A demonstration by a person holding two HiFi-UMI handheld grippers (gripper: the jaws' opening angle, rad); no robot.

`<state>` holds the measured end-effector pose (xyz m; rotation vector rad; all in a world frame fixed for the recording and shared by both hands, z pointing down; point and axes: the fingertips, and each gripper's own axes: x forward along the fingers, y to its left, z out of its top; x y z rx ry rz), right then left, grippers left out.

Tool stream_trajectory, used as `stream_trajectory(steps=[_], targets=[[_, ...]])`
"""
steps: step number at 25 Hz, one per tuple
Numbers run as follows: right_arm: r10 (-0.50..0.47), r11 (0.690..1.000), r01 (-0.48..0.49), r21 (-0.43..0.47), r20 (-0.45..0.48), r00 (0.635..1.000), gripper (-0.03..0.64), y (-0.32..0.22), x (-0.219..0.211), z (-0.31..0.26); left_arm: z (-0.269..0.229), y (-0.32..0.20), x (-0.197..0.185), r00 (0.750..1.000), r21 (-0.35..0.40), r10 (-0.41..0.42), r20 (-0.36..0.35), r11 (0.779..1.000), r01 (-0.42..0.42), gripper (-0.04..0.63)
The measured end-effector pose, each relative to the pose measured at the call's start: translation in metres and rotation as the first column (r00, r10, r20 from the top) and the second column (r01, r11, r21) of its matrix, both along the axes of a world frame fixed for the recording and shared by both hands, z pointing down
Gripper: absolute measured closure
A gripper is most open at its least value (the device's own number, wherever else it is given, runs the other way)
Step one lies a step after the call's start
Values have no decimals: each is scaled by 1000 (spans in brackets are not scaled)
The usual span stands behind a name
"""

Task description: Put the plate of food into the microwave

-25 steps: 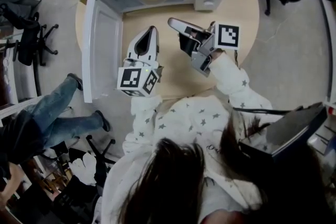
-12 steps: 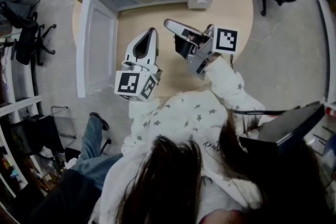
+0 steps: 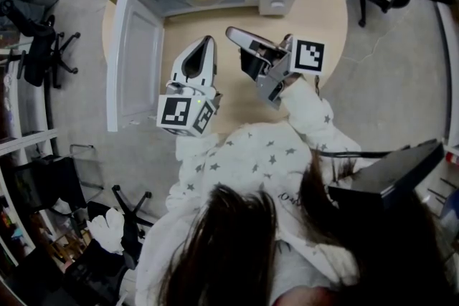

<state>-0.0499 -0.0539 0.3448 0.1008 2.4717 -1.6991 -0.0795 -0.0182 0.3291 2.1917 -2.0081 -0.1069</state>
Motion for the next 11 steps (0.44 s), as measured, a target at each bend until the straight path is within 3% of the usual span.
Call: stream_trajectory(steps=[11], targets=[[-32,999,32,-18,-9,999,611,-25,-50,38,36,-25,-52,999,-31,-40,-7,999,40,594]])
